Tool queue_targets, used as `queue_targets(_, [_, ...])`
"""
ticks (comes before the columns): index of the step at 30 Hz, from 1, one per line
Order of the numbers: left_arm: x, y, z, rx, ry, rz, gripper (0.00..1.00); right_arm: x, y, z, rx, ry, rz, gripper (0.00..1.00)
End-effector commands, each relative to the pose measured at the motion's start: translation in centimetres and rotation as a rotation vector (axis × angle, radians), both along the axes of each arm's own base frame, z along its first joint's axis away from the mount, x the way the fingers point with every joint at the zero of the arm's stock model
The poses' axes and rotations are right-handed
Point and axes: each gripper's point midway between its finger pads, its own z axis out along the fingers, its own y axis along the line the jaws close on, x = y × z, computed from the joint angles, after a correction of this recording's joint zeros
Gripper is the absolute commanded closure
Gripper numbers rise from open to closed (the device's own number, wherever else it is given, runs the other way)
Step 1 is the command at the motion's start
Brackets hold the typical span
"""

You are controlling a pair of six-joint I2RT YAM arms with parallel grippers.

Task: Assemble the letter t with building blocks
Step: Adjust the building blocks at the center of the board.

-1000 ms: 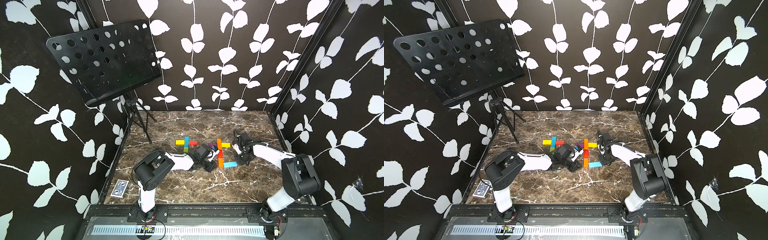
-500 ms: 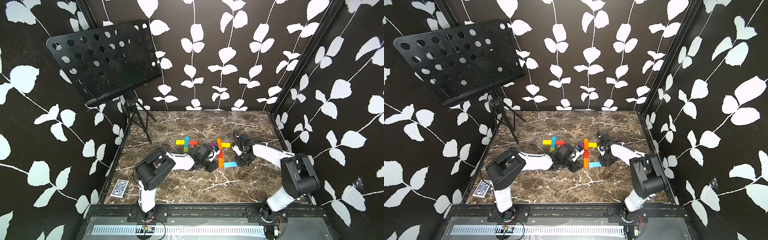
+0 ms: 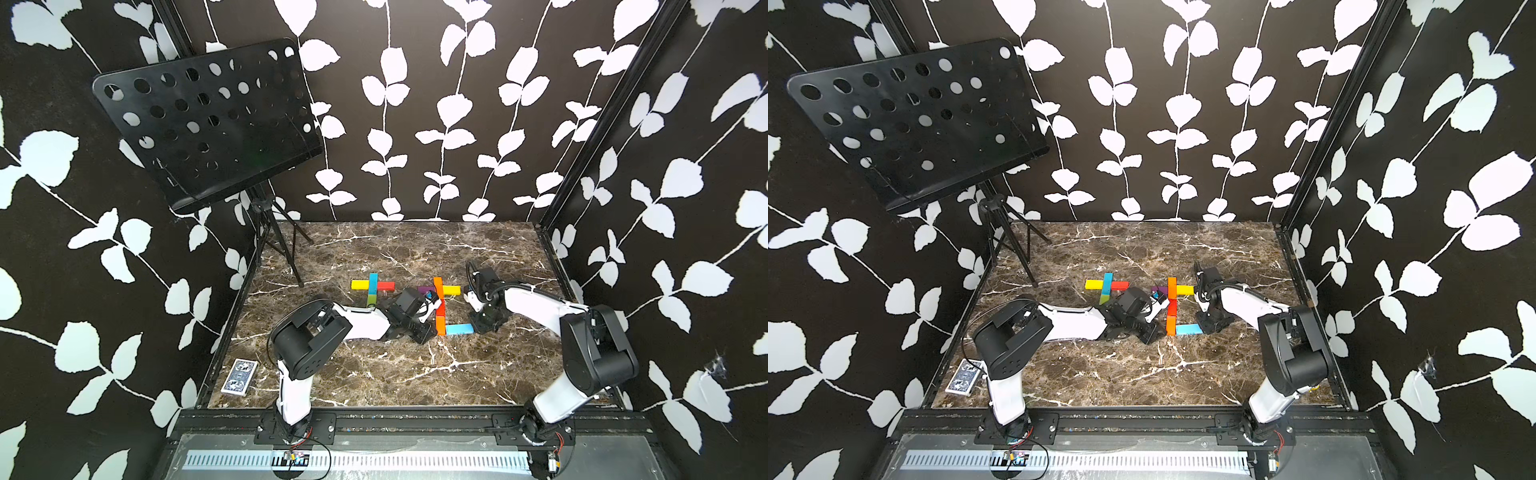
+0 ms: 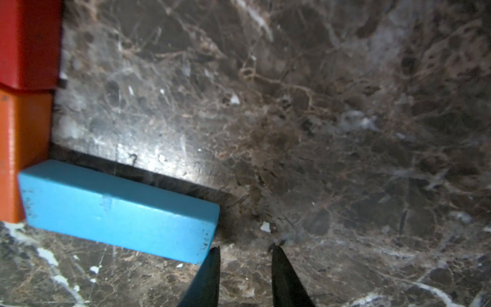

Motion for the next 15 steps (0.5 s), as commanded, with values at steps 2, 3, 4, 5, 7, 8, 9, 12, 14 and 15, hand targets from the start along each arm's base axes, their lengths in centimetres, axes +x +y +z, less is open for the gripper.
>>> queue_targets(2, [-0.2, -0.3, -0.1, 0.007, 0.010, -0.007, 0.67, -0.5, -0.1, 0.8, 0.005, 0.016, -0.016, 0.67])
queue_targets(3, [-0.1, -0.3, 0.1, 0.008, 0.003, -0.003, 0.67, -0.6, -0.2, 0.8, 0.004, 0.016, -0.016, 0.67])
queue_targets(4, [-0.1, -0.2, 0.3, 0.009, -0.002, -0.002, 0.66, -0.4, -0.1, 1.6, 0.016, -0.010, -0.015, 0.67])
queue_targets(5, [0.0, -0.2, 0.6, 0.005, -0.007, -0.003, 0.67, -0.4, -0.1, 1.7, 0.016, -0.015, -0.015, 0.67])
queue_targets(7, [-0.2, -0.3, 1.1, -0.002, -0.010, -0.014, 0.68, -0.4, -0.1, 1.7, 0.014, -0.014, -0.016, 0.67])
queue_targets(8, [-0.4, -0.3, 1.3, -0.004, -0.006, -0.022, 0.69, -0.3, -0.1, 1.7, 0.012, -0.016, -0.017, 0.67])
queue_targets(9, [-0.5, -0.3, 1.5, -0.009, -0.004, -0.028, 0.72, -0.3, -0.1, 1.7, 0.010, -0.017, -0.015, 0.67])
queue_targets(12, [-1.0, -0.3, 2.4, -0.023, 0.008, -0.045, 0.79, -0.3, -0.3, 1.9, 0.004, -0.021, -0.016, 0.67])
queue_targets(14, [-1.0, 0.1, 2.6, -0.015, 0.003, -0.037, 0.79, -0.2, -0.4, 2.3, -0.002, -0.031, -0.016, 0.66])
queue_targets(15, [-1.0, 0.2, 2.6, -0.008, 0.001, -0.033, 0.79, -0.2, -0.4, 2.4, -0.002, -0.035, -0.013, 0.66])
